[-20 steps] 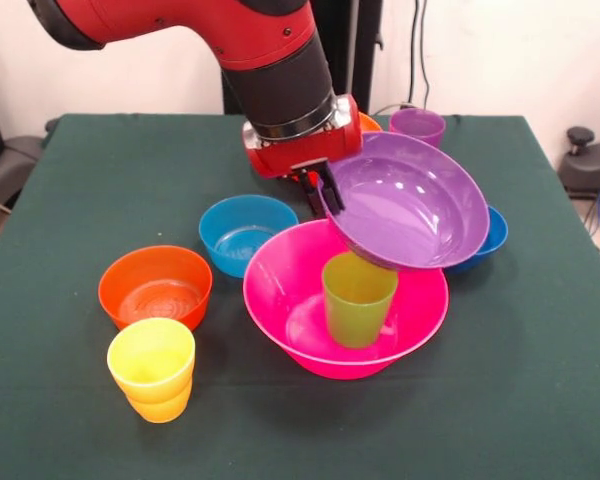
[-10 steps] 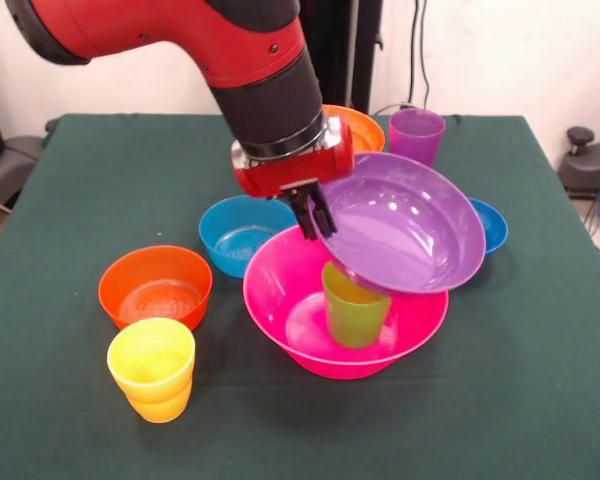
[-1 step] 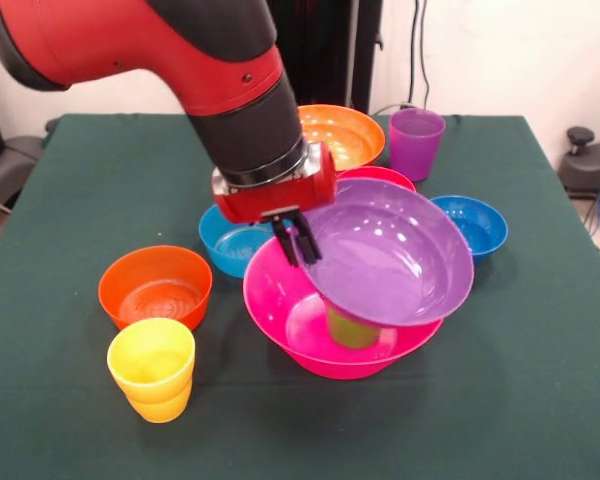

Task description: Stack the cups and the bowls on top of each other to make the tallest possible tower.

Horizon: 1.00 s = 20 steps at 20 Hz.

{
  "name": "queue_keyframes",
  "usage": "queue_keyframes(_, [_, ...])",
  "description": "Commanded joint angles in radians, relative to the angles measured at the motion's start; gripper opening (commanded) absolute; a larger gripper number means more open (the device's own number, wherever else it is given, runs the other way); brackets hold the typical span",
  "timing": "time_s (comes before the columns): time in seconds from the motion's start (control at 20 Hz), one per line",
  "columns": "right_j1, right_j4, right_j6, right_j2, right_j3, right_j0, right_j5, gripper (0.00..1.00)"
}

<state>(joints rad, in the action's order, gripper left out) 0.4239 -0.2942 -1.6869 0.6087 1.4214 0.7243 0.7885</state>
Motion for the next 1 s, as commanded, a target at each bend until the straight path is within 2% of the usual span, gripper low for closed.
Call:
queue_keyframes(0.05, [-0.076, -0.062, 0.113, -0.019, -0.083, -0.01, 0.018, 0.0])
queue_keyframes(0.4, [-0.081, -0.06, 0.093, -0.015, -0.046, -0.015, 0.001, 0.0])
queue_keyframes(0.65, [0.016, -0.073, 0.034, -0.024, 0.091, -0.005, -0.06, 0.0])
queue_keyframes(1.0, [0.011, -0.086, 0.041, -0.018, 0.157, 0.028, -0.126, 0.0])
